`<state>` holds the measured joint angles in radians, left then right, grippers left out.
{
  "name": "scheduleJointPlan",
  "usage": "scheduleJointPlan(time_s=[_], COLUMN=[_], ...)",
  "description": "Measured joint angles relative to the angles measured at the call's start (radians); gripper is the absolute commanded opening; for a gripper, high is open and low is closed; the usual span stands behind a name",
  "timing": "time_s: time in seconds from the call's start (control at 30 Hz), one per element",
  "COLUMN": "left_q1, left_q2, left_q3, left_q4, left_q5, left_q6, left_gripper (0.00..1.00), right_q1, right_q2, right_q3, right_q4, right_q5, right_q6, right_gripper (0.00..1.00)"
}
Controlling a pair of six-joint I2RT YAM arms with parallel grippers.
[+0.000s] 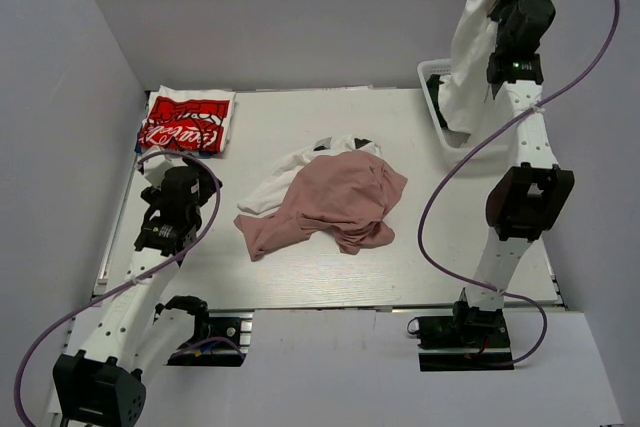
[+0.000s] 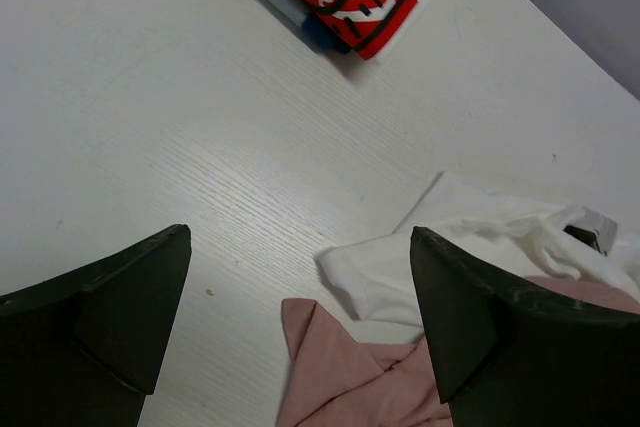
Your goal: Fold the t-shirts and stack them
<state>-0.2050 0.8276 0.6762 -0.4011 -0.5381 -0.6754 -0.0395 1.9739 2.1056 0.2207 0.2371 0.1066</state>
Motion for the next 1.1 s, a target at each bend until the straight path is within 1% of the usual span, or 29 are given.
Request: scheduleJointPlan(time_s=[0.07,0.13,0.2,0.23,0.27,0.4,0.47,0.53,0.6,0.67,0.77,0.83,0.9,1.03,1.1], left_q1=[0.0,-0.001,-0.002,-0.002,-0.002,-0.002,-0.002,-0.002,-0.001,0.0,-0.001,-0.001,0.0,0.0,0.0], left_q2=[0.008,0.023,0.048,0.069,0.094,0.183,0.217,0.243,0.264,0.279,0.279,0.26,0.217,0.069,0.0], left_q3=[0.005,0.011,0.026,0.04,0.06,0.135,0.157,0.163,0.163,0.167,0.17,0.164,0.135,0.031,-0.003], left_q4=[0.02,0.039,0.04,0.034,0.019,-0.026,-0.048,-0.067,-0.084,-0.098,-0.1,-0.084,-0.047,0.015,0.03], left_q5=[0.048,0.093,0.115,0.119,0.12,0.115,0.113,0.117,0.138,0.171,0.21,0.238,0.266,0.293,0.296], left_q6=[0.023,0.036,0.043,0.046,0.047,0.039,0.031,0.026,0.022,0.026,0.035,0.05,0.066,0.085,0.083], left_gripper=[1.0,1.0,1.0,1.0,1.0,1.0,1.0,1.0,1.0,1.0,1.0,1.0,1.0,1.0,1.0], right_q1=[-0.011,-0.019,-0.021,-0.025,-0.027,-0.024,-0.012,0.021,0.081,0.167,0.328,0.414,0.48,0.594,0.657], right_q2=[0.0,-0.012,-0.021,-0.023,-0.023,-0.042,-0.082,-0.16,-0.267,-0.387,-0.561,-0.609,-0.601,-0.494,-0.422], right_q3=[-0.089,-0.222,-0.372,-0.448,-0.539,-0.68,-0.695,-0.694,-0.695,-0.727,-0.846,-0.923,-0.994,-1.109,-1.141], right_q4=[0.004,0.035,0.053,0.045,0.024,-0.053,-0.121,-0.187,-0.236,-0.234,-0.206,-0.198,-0.196,-0.229,-0.266], right_q5=[-0.037,-0.051,-0.049,-0.05,-0.061,-0.106,-0.127,-0.134,-0.129,-0.129,-0.142,-0.158,-0.164,-0.153,-0.135], right_q6=[0.023,0.049,0.091,0.109,0.119,0.13,0.119,0.099,0.084,0.072,0.075,0.082,0.095,0.121,0.139], right_gripper=[0.0,0.0,0.75,0.9,0.9,0.9,0.9,0.9,0.9,0.9,0.9,0.9,0.9,0.9,0.7])
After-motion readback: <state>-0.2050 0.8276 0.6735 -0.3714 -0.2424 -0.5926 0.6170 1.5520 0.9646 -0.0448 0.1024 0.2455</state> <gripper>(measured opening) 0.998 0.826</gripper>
